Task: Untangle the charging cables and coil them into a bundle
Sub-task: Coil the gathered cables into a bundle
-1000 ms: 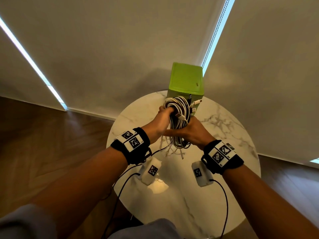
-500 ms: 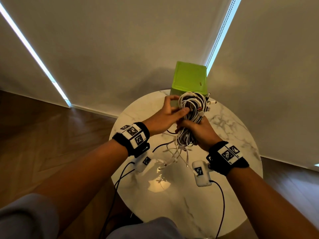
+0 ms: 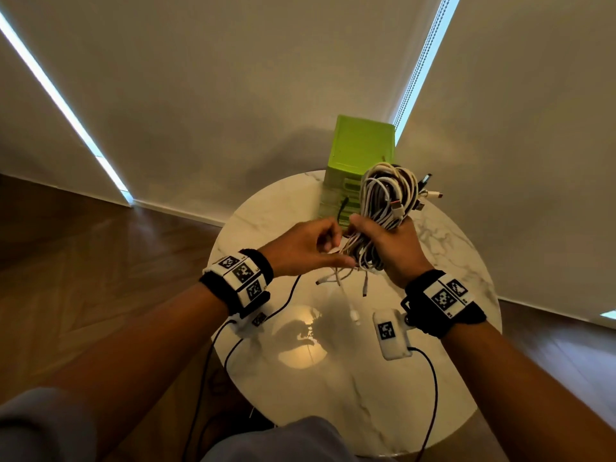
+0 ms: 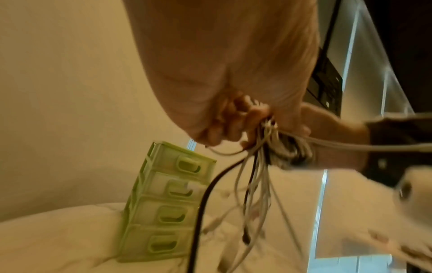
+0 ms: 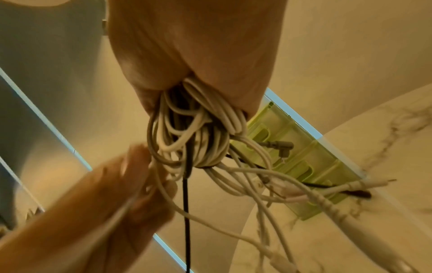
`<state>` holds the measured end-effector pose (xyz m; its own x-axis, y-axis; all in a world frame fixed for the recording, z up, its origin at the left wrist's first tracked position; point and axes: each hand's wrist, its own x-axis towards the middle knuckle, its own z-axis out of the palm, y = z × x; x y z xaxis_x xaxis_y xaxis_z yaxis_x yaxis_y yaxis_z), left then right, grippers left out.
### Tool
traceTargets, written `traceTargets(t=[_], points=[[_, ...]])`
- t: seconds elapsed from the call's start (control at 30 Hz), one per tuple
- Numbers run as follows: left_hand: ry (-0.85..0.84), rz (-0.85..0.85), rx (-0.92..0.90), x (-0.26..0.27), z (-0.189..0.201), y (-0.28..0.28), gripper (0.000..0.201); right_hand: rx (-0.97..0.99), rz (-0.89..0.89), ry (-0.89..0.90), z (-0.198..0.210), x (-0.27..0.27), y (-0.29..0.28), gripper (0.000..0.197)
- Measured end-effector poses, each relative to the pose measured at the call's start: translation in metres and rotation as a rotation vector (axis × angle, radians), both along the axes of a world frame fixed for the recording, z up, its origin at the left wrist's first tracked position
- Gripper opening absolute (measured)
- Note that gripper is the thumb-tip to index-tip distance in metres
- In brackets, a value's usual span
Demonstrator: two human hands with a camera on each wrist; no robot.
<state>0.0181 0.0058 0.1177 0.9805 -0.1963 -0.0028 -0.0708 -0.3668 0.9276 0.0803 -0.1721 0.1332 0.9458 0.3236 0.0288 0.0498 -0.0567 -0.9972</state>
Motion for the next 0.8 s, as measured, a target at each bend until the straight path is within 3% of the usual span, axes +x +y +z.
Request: traceTargets(t=[0.07, 0.13, 0.23, 0.3, 0.37, 0.43, 0.53, 0.63, 0.7, 0.77, 0.8], points=[[0.095, -0.098, -0.101, -0.010, 0.000, 0.003, 0.031, 0.021, -0.030, 0.005, 0.005, 0.001, 0.000, 0.009], [0.170, -0.201, -0.068, -0.019, 0.007, -0.002, 0.037, 0.019, -0.052, 0.003, 0.010, 0.001, 0.000, 0.004], [0.410, -0.239, -0.120, -0.024, 0.005, -0.015, 0.077, 0.017, -0.064, -0.013, 0.016, 0.000, 0.002, 0.015], [0.548, -0.150, -0.340, -0.020, -0.004, -0.022, 0.102, 0.031, -0.045, -0.037, 0.020, -0.003, 0.004, 0.014], [0.628, 0.001, -0.610, -0.014, -0.012, -0.029, 0.115, 0.064, -0.010, -0.043, 0.023, -0.008, 0.007, 0.006], [0.621, 0.156, -0.863, -0.008, -0.014, -0.033, 0.109, 0.105, 0.019, -0.048, 0.024, -0.014, 0.009, 0.010], [0.546, 0.256, -1.129, 0.001, -0.009, -0.038, 0.083, 0.189, 0.042, -0.012, 0.022, -0.022, 0.015, 0.014], [0.530, 0.322, -1.209, 0.014, -0.005, -0.034, 0.060, 0.250, 0.091, 0.087, 0.017, -0.031, 0.020, 0.007], [0.541, 0.395, -1.237, 0.020, -0.003, -0.030, 0.054, 0.251, 0.112, 0.157, 0.014, -0.035, 0.019, 0.012], [0.528, 0.495, -1.219, 0.024, -0.003, -0.028, 0.029, 0.243, 0.121, 0.210, 0.012, -0.038, 0.016, 0.018], [0.528, 0.526, -1.220, 0.024, -0.002, -0.027, 0.026, 0.239, 0.124, 0.228, 0.012, -0.038, 0.015, 0.019]])
